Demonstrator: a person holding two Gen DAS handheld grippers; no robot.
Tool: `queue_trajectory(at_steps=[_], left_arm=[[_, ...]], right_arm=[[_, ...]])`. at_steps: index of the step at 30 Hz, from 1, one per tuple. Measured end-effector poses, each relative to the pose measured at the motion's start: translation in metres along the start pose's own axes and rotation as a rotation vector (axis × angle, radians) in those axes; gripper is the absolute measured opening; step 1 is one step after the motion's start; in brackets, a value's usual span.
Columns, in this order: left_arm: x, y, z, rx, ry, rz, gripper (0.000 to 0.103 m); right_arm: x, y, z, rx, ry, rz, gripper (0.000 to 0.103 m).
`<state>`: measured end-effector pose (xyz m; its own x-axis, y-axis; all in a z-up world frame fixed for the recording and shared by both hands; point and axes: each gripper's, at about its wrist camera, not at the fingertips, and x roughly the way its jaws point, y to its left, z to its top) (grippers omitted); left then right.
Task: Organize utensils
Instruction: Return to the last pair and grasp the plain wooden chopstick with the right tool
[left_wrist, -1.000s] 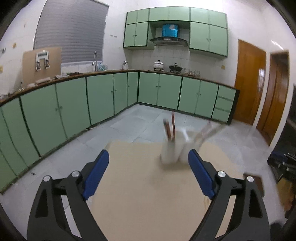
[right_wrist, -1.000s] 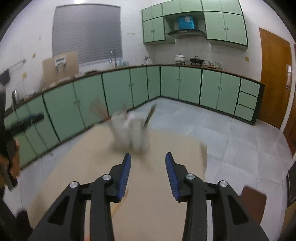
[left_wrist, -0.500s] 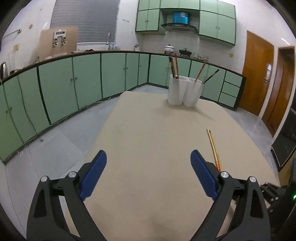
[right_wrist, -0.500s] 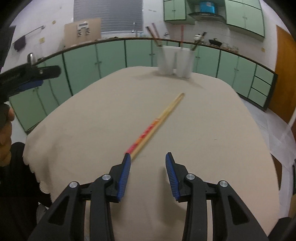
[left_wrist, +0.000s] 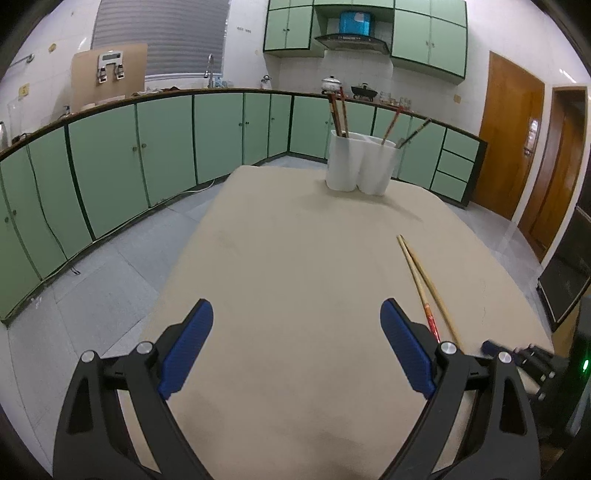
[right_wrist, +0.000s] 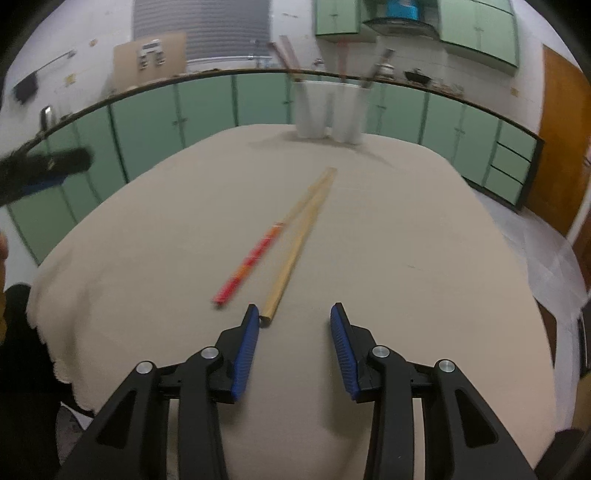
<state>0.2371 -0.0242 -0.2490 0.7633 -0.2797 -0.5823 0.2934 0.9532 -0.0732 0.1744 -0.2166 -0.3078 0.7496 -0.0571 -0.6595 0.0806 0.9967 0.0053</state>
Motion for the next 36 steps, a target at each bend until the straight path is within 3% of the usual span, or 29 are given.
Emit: queue_trajectory(at_steps=[11, 13, 14, 15, 22, 27, 32, 34, 36], left_arm=[[0.016, -0.012, -0.016, 0.007, 0.05, 0.0, 0.089], [0.019, -0.017, -0.02, 0.012, 0.058, 0.0, 0.089], [0.021, -0.02, -0.021, 0.012, 0.061, 0.002, 0.089], [0.023, -0.024, -0.022, 0.014, 0.066, -0.002, 0.089], [0.038, -0.074, -0.034, 0.082, 0.087, -0.057, 0.089], [0.053, -0.106, -0.05, 0.114, 0.111, -0.084, 0.088], [0.065, -0.112, -0.059, 0.123, 0.115, -0.05, 0.062], [0.065, -0.109, -0.057, 0.11, 0.105, -0.046, 0.031], [0.064, -0.101, -0.056, 0.083, 0.097, -0.037, 0.007]], right_arm=[[0.012, -0.016, 0.01, 0.014, 0.0, 0.038, 0.04], [0.012, -0.024, 0.012, 0.034, 0.001, 0.04, 0.025], [0.012, -0.028, 0.012, 0.045, 0.003, 0.036, 0.012], [0.012, -0.033, 0.012, 0.061, 0.005, 0.027, 0.008], [-0.001, -0.064, 0.0, 0.128, -0.011, -0.059, 0.007], [-0.006, -0.075, -0.004, 0.145, -0.012, -0.057, 0.007], [-0.006, -0.069, -0.004, 0.12, -0.017, -0.044, 0.007], [-0.006, -0.067, -0.003, 0.118, -0.017, -0.037, 0.007], [-0.004, -0.064, -0.001, 0.113, -0.016, -0.03, 0.007]])
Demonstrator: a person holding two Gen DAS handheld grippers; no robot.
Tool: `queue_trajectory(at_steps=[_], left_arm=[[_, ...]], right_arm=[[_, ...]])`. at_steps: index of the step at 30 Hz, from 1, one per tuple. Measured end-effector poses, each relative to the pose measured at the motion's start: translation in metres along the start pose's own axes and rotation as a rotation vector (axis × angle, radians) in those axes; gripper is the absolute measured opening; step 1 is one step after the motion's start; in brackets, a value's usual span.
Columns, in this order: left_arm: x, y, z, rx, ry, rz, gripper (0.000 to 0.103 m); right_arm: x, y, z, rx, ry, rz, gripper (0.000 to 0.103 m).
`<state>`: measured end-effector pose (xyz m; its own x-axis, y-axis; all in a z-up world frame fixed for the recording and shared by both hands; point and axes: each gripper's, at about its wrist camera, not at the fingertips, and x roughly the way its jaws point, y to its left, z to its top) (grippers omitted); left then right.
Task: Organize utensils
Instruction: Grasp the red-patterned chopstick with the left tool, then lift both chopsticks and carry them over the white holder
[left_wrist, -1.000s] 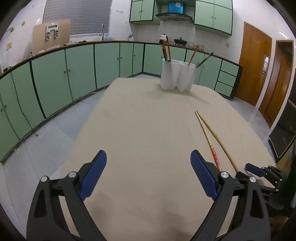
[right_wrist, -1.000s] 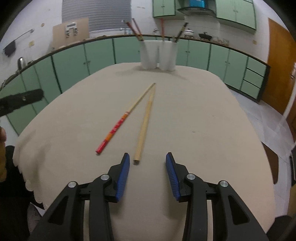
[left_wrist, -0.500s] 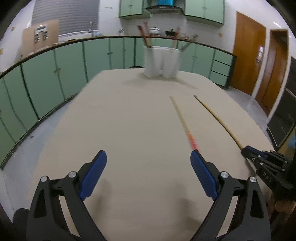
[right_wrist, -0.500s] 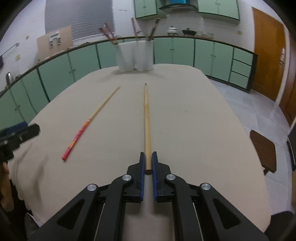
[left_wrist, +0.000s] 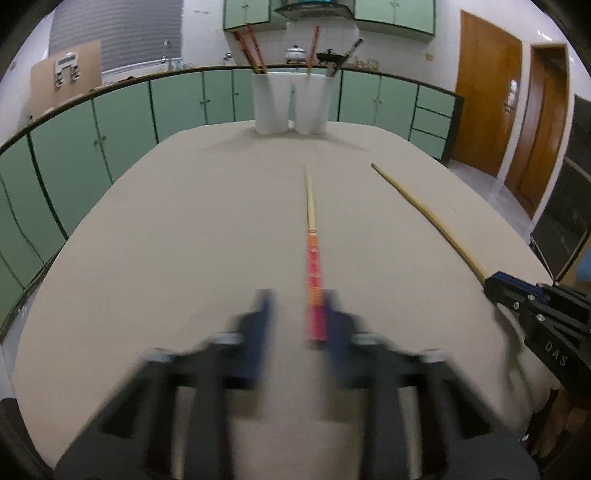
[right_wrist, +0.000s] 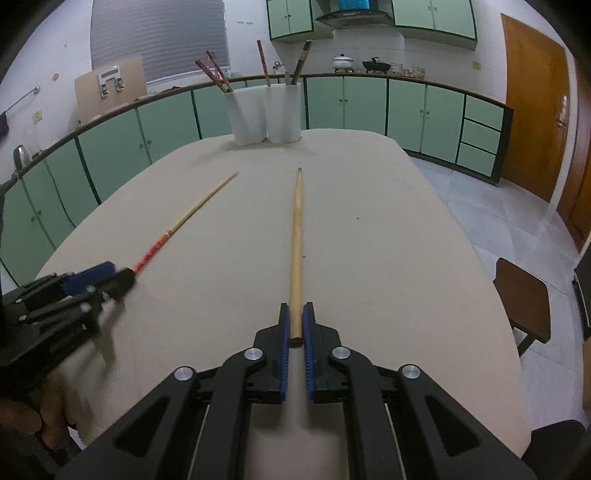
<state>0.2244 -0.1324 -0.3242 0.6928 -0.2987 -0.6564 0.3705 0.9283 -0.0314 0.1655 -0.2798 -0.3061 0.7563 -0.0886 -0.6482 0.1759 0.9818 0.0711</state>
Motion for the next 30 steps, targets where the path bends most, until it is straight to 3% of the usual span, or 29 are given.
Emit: queue_trajectory(at_steps=[5, 9, 11, 13, 15, 17, 18, 24, 30], left_arm=[[-0.014, 0.019, -0.006, -0.071, -0.026, 0.07, 0.005], [-0.02, 0.022, -0.013, -0.052, 0.002, 0.075, 0.007], [-0.021, 0.02, -0.014, -0.027, -0.003, 0.09, 0.013], [-0.02, 0.022, -0.012, -0.032, -0.001, 0.09, 0.035], [-0.019, 0.026, -0.012, -0.038, -0.005, 0.085, 0.037], [-0.018, 0.028, -0.013, -0.037, -0.006, 0.075, 0.024], [-0.018, 0.028, -0.012, -0.038, 0.002, 0.061, 0.006], [-0.031, 0.025, -0.003, -0.049, 0.03, 0.039, 0.005], [-0.055, 0.025, 0.017, -0.062, 0.068, 0.028, 0.005]], right_arm=[[0.003, 0.015, 0.001, -0.037, -0.002, 0.032, 0.007], [0.003, 0.023, 0.0, -0.058, -0.004, 0.043, 0.008], [0.002, 0.022, 0.0, -0.048, -0.001, 0.049, 0.008], [0.0, 0.02, -0.002, -0.041, 0.0, 0.048, 0.01], [-0.001, 0.02, -0.003, -0.039, 0.001, 0.047, 0.01], [0.0, 0.02, -0.003, -0.04, 0.001, 0.043, 0.01], [0.0, 0.021, -0.003, -0.04, 0.004, 0.041, 0.01], [-0.003, 0.019, 0.005, -0.016, 0.024, 0.051, 0.007], [-0.039, 0.019, 0.021, -0.014, -0.024, 0.059, 0.007]])
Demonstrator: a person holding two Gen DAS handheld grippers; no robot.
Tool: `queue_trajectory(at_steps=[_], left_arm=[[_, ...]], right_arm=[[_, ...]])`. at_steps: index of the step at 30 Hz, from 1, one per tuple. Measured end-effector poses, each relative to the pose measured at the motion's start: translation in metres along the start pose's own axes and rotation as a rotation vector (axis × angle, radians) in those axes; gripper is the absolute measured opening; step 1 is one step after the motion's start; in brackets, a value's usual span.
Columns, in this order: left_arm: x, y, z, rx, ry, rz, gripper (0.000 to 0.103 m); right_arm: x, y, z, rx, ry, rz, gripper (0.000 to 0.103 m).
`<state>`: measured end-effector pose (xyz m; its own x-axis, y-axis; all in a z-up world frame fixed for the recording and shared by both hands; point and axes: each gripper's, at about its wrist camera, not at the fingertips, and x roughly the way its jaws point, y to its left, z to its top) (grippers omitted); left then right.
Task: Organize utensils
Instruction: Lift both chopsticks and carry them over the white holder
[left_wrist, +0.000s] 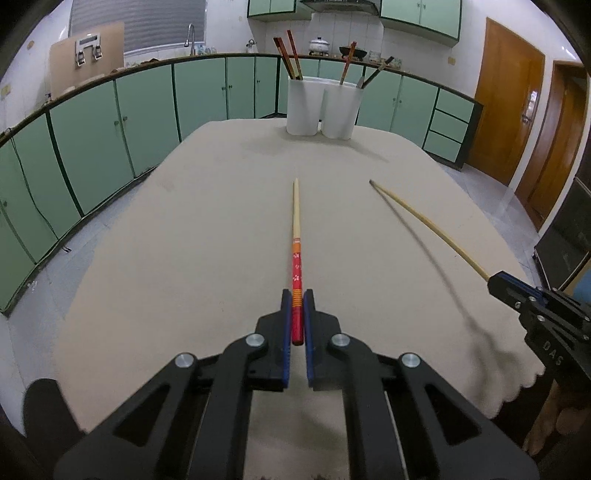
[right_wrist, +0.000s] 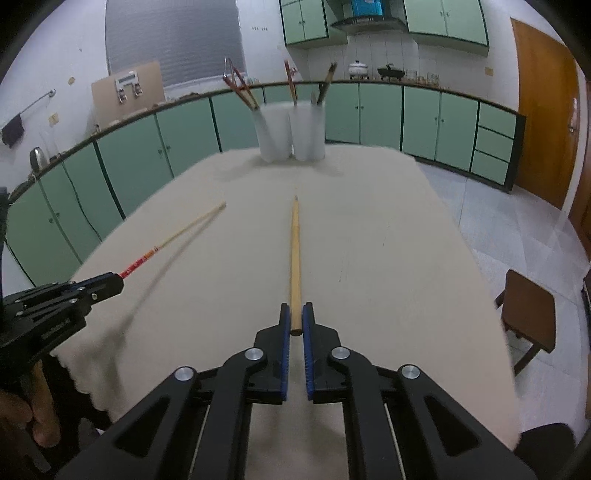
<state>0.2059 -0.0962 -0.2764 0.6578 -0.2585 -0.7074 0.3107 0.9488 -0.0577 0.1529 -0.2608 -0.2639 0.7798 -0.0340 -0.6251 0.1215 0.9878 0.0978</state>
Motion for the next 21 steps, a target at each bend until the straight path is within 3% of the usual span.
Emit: queue_trajectory(at_steps=[4, 11, 21], left_arm=[[-0.017, 0.002, 0.015, -0.017, 0.023, -0.014, 0.005], [-0.055, -0.004, 0.045, 0.007, -0.023, -0.033, 0.005], [-0.083, -0.011, 0.081, 0.051, -0.062, -0.082, 0.005]], right_arm=[[-0.022, -0.001, 0.014, -0.003, -0.024, 0.006, 0.007], [-0.059, -0.002, 0.054, -0.021, -0.077, 0.039, 0.007], [-0.065, 0.003, 0.104, -0.095, -0.052, 0.076, 0.007]])
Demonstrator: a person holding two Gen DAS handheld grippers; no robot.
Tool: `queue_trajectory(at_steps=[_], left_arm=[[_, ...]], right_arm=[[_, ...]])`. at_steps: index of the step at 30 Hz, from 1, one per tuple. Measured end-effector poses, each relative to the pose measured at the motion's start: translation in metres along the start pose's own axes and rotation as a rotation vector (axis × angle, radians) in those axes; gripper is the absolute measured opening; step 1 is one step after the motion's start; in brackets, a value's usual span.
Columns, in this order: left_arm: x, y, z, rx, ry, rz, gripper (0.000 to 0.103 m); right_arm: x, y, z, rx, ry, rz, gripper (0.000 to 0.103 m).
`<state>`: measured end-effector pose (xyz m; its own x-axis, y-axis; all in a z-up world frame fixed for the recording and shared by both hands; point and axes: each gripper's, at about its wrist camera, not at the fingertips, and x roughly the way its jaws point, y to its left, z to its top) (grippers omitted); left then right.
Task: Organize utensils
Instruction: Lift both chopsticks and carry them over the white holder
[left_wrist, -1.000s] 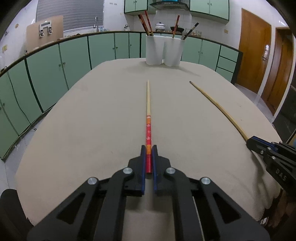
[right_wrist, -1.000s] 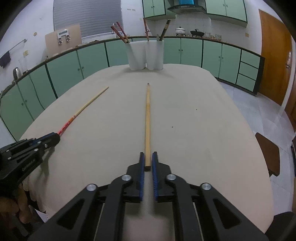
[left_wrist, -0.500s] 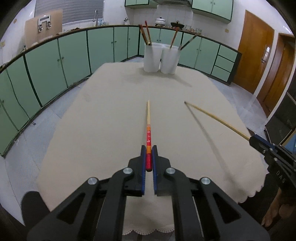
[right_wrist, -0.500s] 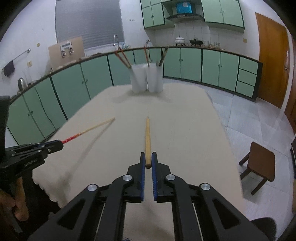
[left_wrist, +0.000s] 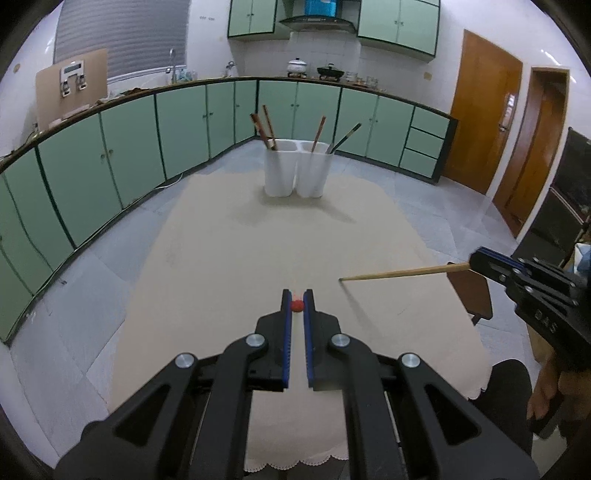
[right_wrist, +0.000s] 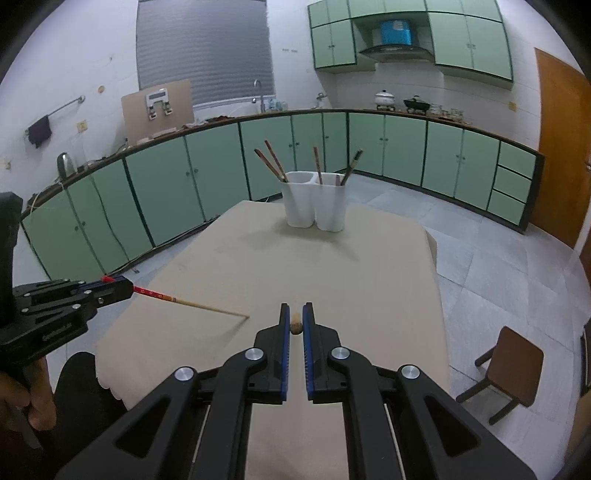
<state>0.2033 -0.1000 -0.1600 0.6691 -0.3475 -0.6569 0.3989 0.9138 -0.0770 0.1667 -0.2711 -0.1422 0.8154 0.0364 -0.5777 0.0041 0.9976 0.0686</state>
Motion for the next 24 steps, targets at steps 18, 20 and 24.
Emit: queue_trajectory(at_steps=[18, 20, 24], left_arm=[[0.039, 0.024, 0.091, 0.057, 0.082, -0.073, 0.005], [0.044, 0.025, 0.097, 0.062, 0.097, -0.078, 0.005], [0.056, 0.029, 0.11, 0.063, 0.135, -0.09, 0.005]], right_arm=[[0.056, -0.002, 0.103, -0.13, 0.185, 0.081, 0.007], [0.065, -0.001, 0.113, -0.139, 0.209, 0.088, 0.007], [0.079, -0.005, 0.127, -0.118, 0.243, 0.1, 0.007]])
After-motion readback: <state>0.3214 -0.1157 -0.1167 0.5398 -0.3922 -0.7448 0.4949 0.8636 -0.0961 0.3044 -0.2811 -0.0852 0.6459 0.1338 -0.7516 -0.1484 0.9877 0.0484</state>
